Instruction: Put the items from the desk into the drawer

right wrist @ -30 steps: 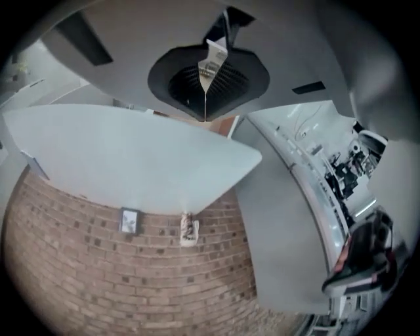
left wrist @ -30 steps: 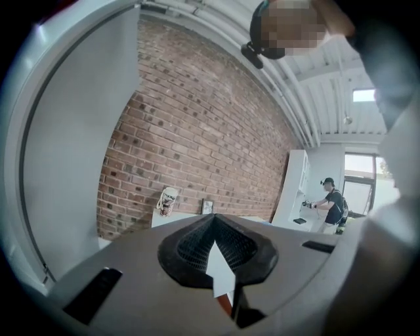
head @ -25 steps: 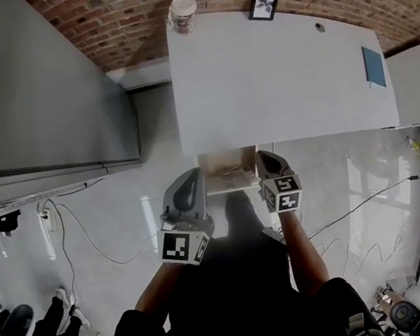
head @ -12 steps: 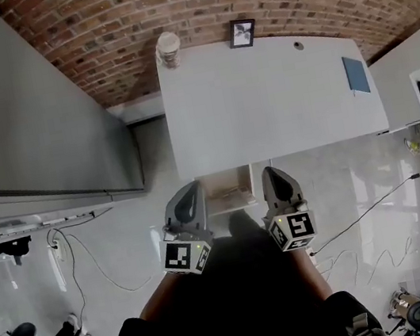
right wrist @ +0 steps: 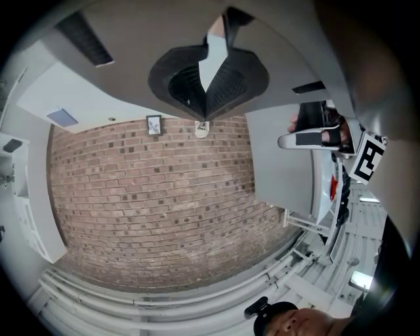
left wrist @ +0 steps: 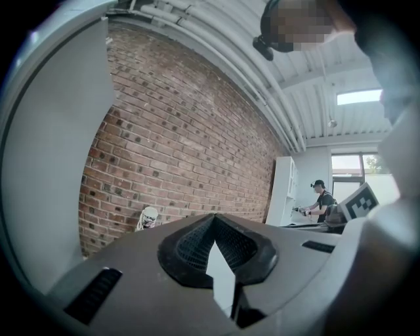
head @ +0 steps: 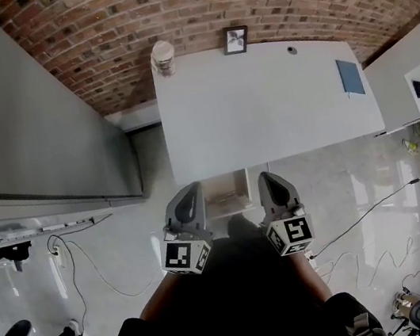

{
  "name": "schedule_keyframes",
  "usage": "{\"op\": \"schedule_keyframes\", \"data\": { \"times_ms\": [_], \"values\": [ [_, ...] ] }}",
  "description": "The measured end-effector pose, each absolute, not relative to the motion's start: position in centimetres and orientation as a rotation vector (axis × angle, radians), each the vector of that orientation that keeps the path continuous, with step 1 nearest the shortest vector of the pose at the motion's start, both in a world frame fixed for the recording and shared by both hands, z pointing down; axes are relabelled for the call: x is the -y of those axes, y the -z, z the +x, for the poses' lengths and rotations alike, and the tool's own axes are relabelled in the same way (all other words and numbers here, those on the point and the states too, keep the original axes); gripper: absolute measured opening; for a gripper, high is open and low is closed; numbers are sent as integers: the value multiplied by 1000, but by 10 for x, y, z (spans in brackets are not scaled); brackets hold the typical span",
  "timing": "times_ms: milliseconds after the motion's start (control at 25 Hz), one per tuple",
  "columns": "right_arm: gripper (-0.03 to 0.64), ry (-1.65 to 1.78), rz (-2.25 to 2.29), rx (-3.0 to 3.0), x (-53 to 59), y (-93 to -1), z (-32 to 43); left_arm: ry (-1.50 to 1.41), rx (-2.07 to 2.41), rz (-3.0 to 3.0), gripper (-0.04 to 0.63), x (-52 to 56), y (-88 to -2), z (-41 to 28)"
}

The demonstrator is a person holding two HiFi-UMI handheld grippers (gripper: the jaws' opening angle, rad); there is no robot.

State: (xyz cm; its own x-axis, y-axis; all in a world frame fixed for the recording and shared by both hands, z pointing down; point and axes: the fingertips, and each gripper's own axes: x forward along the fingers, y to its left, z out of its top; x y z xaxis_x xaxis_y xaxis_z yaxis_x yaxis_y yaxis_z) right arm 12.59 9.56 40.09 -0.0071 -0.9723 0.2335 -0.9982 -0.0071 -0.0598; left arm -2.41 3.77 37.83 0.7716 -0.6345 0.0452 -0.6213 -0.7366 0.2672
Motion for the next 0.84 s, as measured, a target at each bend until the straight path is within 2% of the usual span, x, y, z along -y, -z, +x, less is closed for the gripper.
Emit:
{"op": "schedule_keyframes", "data": {
  "times_ms": [840],
  "values": [
    [0,-334,2116,2100,-100,-411,125,63,977,2709,2,-40,-381,-26]
  ]
}}
